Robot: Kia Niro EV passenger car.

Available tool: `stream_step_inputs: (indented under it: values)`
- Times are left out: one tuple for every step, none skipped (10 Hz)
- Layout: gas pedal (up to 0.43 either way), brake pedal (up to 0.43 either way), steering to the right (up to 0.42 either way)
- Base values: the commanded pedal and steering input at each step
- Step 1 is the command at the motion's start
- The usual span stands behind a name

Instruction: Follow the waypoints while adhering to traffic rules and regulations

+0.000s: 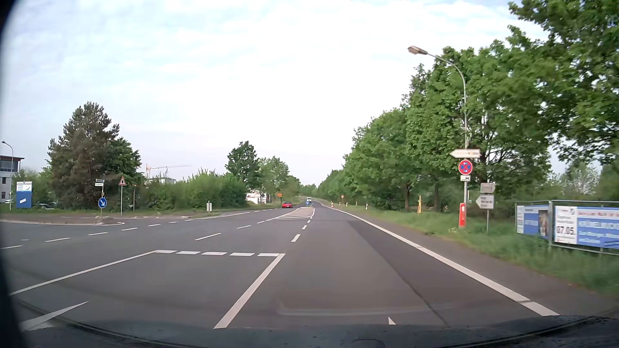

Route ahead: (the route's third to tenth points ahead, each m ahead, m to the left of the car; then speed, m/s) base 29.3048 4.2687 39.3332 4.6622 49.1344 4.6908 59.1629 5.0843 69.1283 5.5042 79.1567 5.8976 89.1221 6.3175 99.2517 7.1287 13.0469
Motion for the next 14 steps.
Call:
stream_step_inputs:
  values:
    - [0.15, 0.0, -0.003]
    - [0.15, 0.0, -0.004]
    - [0.15, 0.0, -0.004]
    - [0.15, 0.0, -0.005]
    - [0.15, 0.0, -0.005]
    - [0.15, 0.0, -0.005]
    - [0.15, 0.0, -0.005]
    - [0.15, 0.0, -0.005]
    - [0.15, 0.0, -0.005]
    - [0.15, 0.0, -0.005]
    - [0.15, 0.0, -0.005]
    - [0.15, 0.0, -0.005]
    - [0.15, 0.0, -0.005]
    - [0.15, 0.0, -0.005]
